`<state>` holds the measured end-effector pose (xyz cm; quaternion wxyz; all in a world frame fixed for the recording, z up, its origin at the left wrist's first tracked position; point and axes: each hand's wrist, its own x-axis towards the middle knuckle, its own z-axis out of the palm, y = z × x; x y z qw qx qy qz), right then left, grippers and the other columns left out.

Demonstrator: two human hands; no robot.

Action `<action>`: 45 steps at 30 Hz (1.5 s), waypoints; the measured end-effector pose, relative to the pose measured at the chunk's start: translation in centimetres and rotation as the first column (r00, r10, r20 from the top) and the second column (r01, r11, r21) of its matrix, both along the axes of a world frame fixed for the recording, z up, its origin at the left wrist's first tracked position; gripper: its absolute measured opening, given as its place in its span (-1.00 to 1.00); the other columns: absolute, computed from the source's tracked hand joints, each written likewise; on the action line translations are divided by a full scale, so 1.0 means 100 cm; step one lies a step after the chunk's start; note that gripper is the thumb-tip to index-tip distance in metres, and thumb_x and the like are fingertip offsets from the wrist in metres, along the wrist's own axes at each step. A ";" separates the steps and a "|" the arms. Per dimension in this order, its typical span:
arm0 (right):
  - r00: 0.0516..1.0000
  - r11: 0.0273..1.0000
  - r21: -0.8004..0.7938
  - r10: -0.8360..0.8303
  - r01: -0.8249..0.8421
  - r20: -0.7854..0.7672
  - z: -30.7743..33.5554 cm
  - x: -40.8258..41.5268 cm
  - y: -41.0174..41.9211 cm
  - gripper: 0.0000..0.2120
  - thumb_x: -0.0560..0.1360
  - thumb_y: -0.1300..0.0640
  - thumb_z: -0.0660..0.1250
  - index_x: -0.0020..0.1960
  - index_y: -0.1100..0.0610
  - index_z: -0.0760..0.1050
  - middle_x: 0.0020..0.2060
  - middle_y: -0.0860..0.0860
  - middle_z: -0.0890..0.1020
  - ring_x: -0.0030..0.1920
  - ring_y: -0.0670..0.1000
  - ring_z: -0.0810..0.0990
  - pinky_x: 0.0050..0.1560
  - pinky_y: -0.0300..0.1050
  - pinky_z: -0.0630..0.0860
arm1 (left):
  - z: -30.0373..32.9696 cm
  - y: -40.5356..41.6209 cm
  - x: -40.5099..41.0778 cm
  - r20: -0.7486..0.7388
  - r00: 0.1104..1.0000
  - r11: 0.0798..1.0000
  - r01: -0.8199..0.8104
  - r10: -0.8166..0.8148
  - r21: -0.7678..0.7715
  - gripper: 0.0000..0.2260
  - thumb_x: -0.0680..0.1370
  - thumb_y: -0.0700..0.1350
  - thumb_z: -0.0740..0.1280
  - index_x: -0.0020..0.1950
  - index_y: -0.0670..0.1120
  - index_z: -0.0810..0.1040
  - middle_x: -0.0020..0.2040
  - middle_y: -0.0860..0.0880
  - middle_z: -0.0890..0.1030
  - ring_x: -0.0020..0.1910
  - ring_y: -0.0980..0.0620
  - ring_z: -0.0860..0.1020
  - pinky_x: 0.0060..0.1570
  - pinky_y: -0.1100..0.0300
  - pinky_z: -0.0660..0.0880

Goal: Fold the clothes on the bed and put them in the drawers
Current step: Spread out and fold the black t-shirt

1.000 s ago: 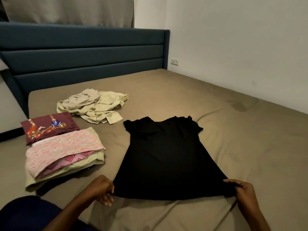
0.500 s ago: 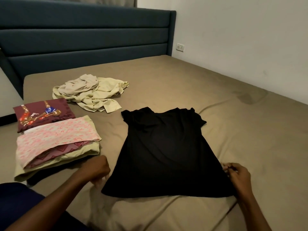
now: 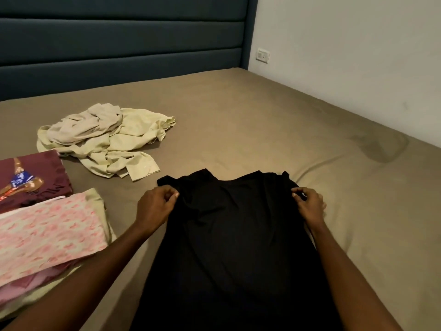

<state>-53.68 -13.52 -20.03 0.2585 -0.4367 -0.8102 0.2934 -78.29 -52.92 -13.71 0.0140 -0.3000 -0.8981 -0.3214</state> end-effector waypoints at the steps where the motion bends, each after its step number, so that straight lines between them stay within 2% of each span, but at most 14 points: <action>1: 0.999 0.999 0.027 0.026 -0.027 0.043 -0.001 -0.021 0.007 -0.86 0.56 0.01 0.43 0.10 -0.10 0.68 0.11 0.00 0.71 0.25 0.18 0.57 0.24 0.11 0.31 | -0.001 0.019 -0.012 -0.019 1.000 1.000 -0.005 0.005 0.017 -0.93 0.60 0.01 0.40 -0.02 0.10 0.68 -0.17 0.11 0.69 -0.18 0.08 0.64 -0.23 0.17 0.49; 5: 0.964 0.972 0.145 0.152 -0.186 0.220 0.007 -0.092 0.016 -0.68 0.58 -0.11 0.40 0.29 -0.07 0.61 0.28 0.06 0.60 0.37 0.19 0.41 0.32 0.11 0.22 | -0.005 0.082 -0.054 -0.027 0.999 0.999 0.034 -0.035 -0.029 -0.78 0.58 0.12 0.42 0.11 0.03 0.68 -0.03 0.04 0.72 -0.01 0.00 0.67 -0.05 0.09 0.57; 7: 0.912 0.936 0.182 0.227 -0.301 0.341 0.009 -0.122 0.023 -0.59 0.53 -0.18 0.44 0.35 -0.12 0.58 0.37 0.03 0.49 0.44 0.16 0.32 0.38 0.11 0.14 | -0.012 0.111 -0.077 -0.048 0.993 0.977 0.096 -0.107 -0.191 -0.57 0.54 0.23 0.42 0.26 -0.01 0.61 0.13 -0.01 0.68 0.13 -0.04 0.62 0.09 0.03 0.53; 10: 0.819 0.922 0.046 0.317 -0.384 0.478 0.004 -0.157 0.041 -0.77 0.51 -0.15 0.48 0.14 -0.14 0.66 0.25 0.00 0.55 0.34 0.11 0.44 0.30 0.10 0.19 | -0.027 0.145 -0.100 -0.062 0.979 0.870 0.143 -0.194 -0.472 -0.42 0.49 0.34 0.40 0.34 -0.03 0.55 0.24 -0.08 0.59 0.25 -0.13 0.53 0.23 -0.08 0.41; 12: 0.854 0.932 -0.096 0.358 -0.349 0.377 -0.003 -0.169 0.056 -0.95 0.51 -0.05 0.50 -0.06 -0.14 0.65 0.07 -0.05 0.65 0.17 0.06 0.55 0.22 0.06 0.32 | -0.039 0.160 -0.116 -0.013 0.968 0.867 0.219 -0.251 -0.448 -0.58 0.55 0.22 0.41 0.26 -0.04 0.60 0.15 -0.08 0.61 0.17 -0.12 0.57 0.12 0.00 0.45; 16: 0.874 0.833 -0.335 0.483 -0.439 0.057 -0.012 -0.181 0.090 -0.90 0.59 0.29 0.41 -0.07 0.14 0.60 -0.12 0.10 0.64 -0.08 0.04 0.57 0.11 -0.02 0.44 | -0.051 0.168 -0.160 0.185 0.965 0.955 0.221 -0.185 -0.196 -0.79 0.59 0.07 0.42 -0.01 -0.06 0.70 -0.10 -0.03 0.68 -0.06 -0.05 0.62 -0.14 0.11 0.44; 20: 0.873 0.796 -0.436 0.486 -0.420 0.045 -0.015 -0.195 0.111 -0.98 0.57 0.32 0.41 -0.02 0.28 0.58 -0.15 0.13 0.60 -0.12 0.05 0.53 -0.03 -0.14 0.48 | -0.067 0.186 -0.193 0.406 0.896 0.934 0.285 -0.179 -0.217 -0.71 0.62 0.09 0.37 -0.02 -0.13 0.66 -0.08 -0.10 0.68 -0.05 -0.08 0.63 -0.07 0.08 0.46; 24: 0.904 0.810 -0.459 0.426 -0.364 0.034 -0.023 -0.197 0.109 -0.95 0.55 0.34 0.43 -0.06 0.27 0.57 -0.23 0.07 0.58 -0.27 -0.12 0.54 -0.18 -0.37 0.47 | -0.070 0.195 -0.192 0.315 0.926 0.887 0.316 -0.211 -0.336 -0.68 0.64 0.20 0.29 -0.02 -0.05 0.60 -0.06 -0.04 0.63 -0.04 -0.06 0.58 -0.10 0.08 0.41; 29: 0.887 0.831 -0.410 0.451 -0.375 0.103 0.003 -0.191 0.085 -0.90 0.57 0.19 0.45 0.00 0.20 0.56 -0.23 0.03 0.57 -0.29 -0.10 0.51 -0.22 -0.25 0.43 | -0.036 0.156 -0.176 0.548 0.815 0.975 0.221 -0.189 0.008 -0.50 0.59 0.34 0.23 -0.06 -0.10 0.60 -0.08 -0.17 0.67 -0.11 -0.07 0.61 -0.04 0.07 0.52; 32: 0.935 0.892 -0.338 0.346 -0.300 0.083 0.021 -0.156 0.080 -0.77 0.67 -0.01 0.32 0.20 0.13 0.55 -0.03 0.02 0.65 -0.05 -0.04 0.64 -0.09 -0.30 0.54 | -0.013 0.112 -0.169 0.498 0.853 0.935 0.291 -0.157 -0.204 -0.37 0.47 0.50 0.27 -0.09 -0.09 0.61 -0.18 -0.02 0.67 -0.19 0.01 0.62 -0.11 0.09 0.53; 36: 0.926 0.996 0.090 -0.012 -0.024 0.377 -0.008 -0.072 0.096 -0.53 0.56 -0.30 0.31 0.18 0.07 0.62 0.10 0.20 0.64 0.18 0.30 0.59 0.21 0.21 0.51 | -0.016 0.067 -0.172 0.588 0.782 0.835 0.455 -0.207 -0.310 -0.50 0.46 0.30 0.48 -0.28 -0.13 0.52 -0.39 0.02 0.51 -0.33 0.06 0.52 -0.28 0.18 0.46; 38: 0.896 0.991 0.137 -0.070 0.011 0.438 -0.022 -0.050 0.099 -0.56 0.53 -0.26 0.30 0.06 0.12 0.62 0.05 0.26 0.60 0.11 0.36 0.57 0.12 0.20 0.47 | -0.019 0.062 -0.173 0.592 0.771 0.878 0.429 -0.234 -0.211 -0.62 0.57 0.09 0.45 -0.31 -0.11 0.47 -0.44 0.01 0.41 -0.41 0.06 0.42 -0.37 0.22 0.34; 41: 0.913 0.980 0.197 -0.053 -0.031 0.404 -0.026 -0.051 0.094 -0.76 0.66 0.06 0.23 0.03 0.24 0.52 -0.05 0.30 0.58 0.02 0.37 0.57 0.02 0.20 0.42 | -0.025 0.057 -0.187 0.561 0.812 0.969 0.239 -0.163 -0.065 -0.64 0.64 0.05 0.37 -0.24 -0.15 0.50 -0.43 -0.01 0.40 -0.44 0.07 0.38 -0.40 0.18 0.27; 45: 0.957 0.982 0.156 -0.140 0.103 0.252 -0.034 -0.053 0.095 -0.91 0.63 0.27 0.19 0.05 0.31 0.32 -0.23 0.36 0.57 -0.18 0.40 0.61 -0.21 0.09 0.36 | -0.038 0.040 -0.196 0.406 0.908 0.939 0.224 -0.104 -0.262 -0.56 0.60 0.09 0.41 -0.27 -0.26 0.53 -0.40 -0.05 0.44 -0.38 0.04 0.41 -0.34 0.13 0.27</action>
